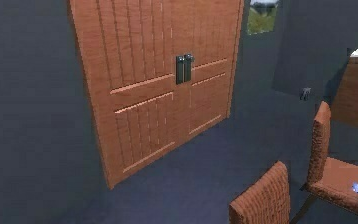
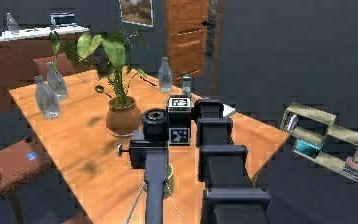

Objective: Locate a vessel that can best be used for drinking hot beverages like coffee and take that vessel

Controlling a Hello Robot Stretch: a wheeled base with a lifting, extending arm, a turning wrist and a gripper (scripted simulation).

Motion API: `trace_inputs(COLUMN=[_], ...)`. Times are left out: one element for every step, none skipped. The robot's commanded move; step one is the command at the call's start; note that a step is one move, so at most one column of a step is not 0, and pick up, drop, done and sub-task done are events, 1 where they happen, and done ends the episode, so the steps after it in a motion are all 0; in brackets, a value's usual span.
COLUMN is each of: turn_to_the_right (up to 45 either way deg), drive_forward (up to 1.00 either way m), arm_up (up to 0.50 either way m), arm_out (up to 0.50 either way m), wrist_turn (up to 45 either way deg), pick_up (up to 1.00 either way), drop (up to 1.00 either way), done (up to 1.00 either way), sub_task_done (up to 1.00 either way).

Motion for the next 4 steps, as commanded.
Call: trace_inputs(turn_to_the_right=[0.0,0.0,0.0,0.0], drive_forward=[0.00,0.00,0.00,0.00], arm_up=[0.00,0.00,0.00,0.00], arm_out=[0.00,0.00,0.00,0.00], wrist_turn=[45.0,45.0,45.0,33.0], pick_up=[0.00,0.00,0.00,0.00], drop=[0.00,0.00,0.00,0.00], done=[0.00,0.00,0.00,0.00], sub_task_done=[0.00,0.00,0.00,0.00])
